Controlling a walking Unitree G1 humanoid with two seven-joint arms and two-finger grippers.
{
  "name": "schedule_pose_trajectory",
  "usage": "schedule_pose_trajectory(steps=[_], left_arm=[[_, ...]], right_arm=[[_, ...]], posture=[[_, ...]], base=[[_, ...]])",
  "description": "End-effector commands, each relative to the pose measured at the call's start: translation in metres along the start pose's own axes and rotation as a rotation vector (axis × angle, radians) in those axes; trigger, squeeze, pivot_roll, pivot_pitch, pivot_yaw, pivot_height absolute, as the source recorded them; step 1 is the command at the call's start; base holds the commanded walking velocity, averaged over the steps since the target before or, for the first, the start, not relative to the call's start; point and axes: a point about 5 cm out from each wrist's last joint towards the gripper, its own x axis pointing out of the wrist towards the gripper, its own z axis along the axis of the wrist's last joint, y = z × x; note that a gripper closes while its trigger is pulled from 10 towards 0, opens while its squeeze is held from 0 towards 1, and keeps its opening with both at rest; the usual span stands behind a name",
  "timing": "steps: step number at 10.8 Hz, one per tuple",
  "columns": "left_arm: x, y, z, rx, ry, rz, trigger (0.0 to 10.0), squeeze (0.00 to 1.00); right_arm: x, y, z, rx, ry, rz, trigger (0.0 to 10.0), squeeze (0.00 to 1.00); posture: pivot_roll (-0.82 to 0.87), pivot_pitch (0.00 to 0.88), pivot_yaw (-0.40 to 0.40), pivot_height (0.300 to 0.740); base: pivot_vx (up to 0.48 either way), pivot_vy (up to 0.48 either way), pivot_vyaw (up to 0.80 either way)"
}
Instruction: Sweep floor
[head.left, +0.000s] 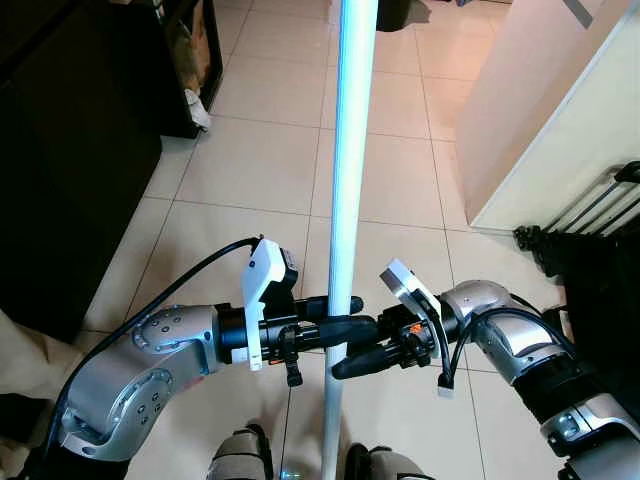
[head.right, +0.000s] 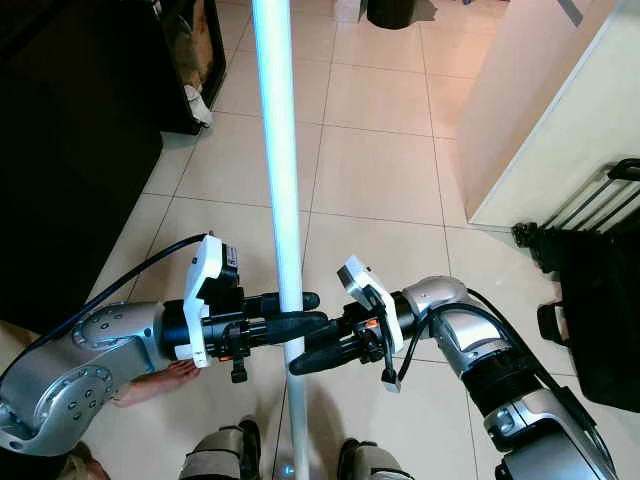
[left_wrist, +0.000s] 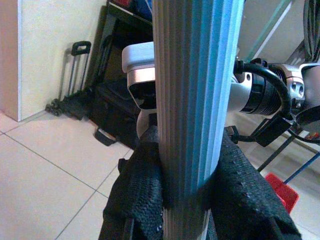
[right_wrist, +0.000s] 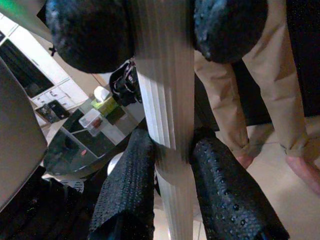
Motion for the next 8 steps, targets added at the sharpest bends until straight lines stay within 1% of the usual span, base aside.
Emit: schedule_pose_trajectory(steps=[1, 5, 8], left_arm=[[-0.0004, -0.0037, -0.0007, -0.002, 0.007, -0.017, 0.0, 0.00], [-0.0019, -0.0075, -0.0018, -0.009, 0.015, -0.043, 0.0, 0.00], [-0.0031, -0.0071, -0.0017, -0.008, 0.011, -0.038, 0.0, 0.00]], right_arm=[[-0.0029, 0.0017, 0.0003, -0.003, -0.010, 0.012, 10.0, 0.00], [-0.0021, 0.0020, -0.0011, 0.001, -0.002, 0.015, 10.0, 0.00], [-0.0012, 0.0021, -0.0016, 0.002, 0.000, 0.020, 10.0, 0.00]], posture=[[0.11, 0.188, -0.061, 0.740], [0.11, 0.189, -0.061, 0.740], [0.11, 0.179, -0.060, 0.740]], base=[[0.000, 0.000, 0.00], [0.000, 0.000, 0.00], [0.000, 0.000, 0.00]])
